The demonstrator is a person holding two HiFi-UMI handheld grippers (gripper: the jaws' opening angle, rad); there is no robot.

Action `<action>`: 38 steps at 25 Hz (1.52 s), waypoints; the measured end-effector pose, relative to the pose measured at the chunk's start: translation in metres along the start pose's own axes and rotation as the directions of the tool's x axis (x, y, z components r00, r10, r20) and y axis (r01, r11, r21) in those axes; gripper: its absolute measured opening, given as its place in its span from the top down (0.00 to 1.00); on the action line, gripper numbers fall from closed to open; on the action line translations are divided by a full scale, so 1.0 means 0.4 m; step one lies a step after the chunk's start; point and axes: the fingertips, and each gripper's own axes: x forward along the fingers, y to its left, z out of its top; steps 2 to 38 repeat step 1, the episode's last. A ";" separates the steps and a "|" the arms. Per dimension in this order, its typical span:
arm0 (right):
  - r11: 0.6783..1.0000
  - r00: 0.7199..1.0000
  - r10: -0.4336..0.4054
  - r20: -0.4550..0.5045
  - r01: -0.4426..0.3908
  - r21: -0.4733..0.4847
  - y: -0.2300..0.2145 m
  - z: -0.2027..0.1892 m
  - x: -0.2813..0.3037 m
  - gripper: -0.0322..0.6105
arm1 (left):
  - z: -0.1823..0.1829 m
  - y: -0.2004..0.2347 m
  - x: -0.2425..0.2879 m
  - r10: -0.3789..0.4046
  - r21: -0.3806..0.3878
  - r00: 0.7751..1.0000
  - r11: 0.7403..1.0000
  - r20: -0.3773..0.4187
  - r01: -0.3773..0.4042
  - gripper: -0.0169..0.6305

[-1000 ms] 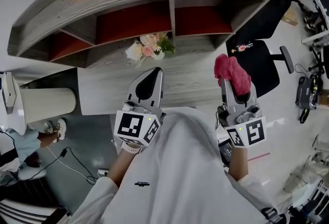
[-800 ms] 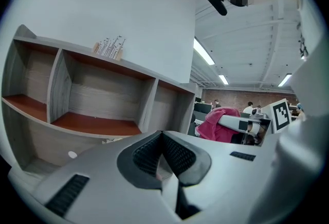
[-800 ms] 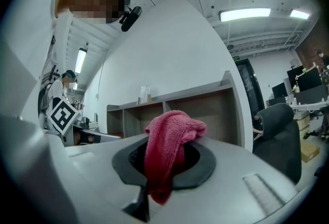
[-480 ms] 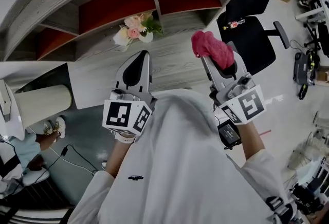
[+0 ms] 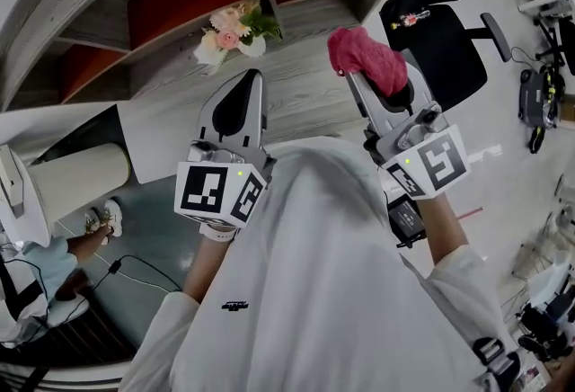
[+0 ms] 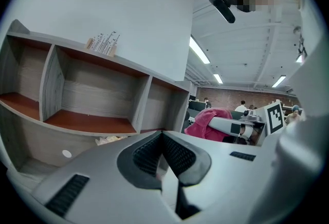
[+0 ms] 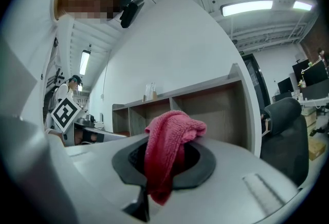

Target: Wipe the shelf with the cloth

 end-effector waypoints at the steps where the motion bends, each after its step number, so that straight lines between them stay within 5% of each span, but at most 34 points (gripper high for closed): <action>1: 1.000 1.000 0.002 0.004 -0.002 0.000 0.001 0.001 0.004 0.87 | -0.002 -0.001 -0.002 -0.002 0.003 1.000 1.000 -0.001 0.002 0.96; 38: 1.000 1.000 0.002 0.004 -0.002 0.000 0.001 0.001 0.004 0.87 | -0.002 -0.001 -0.002 -0.002 0.003 1.000 1.000 -0.001 0.002 0.96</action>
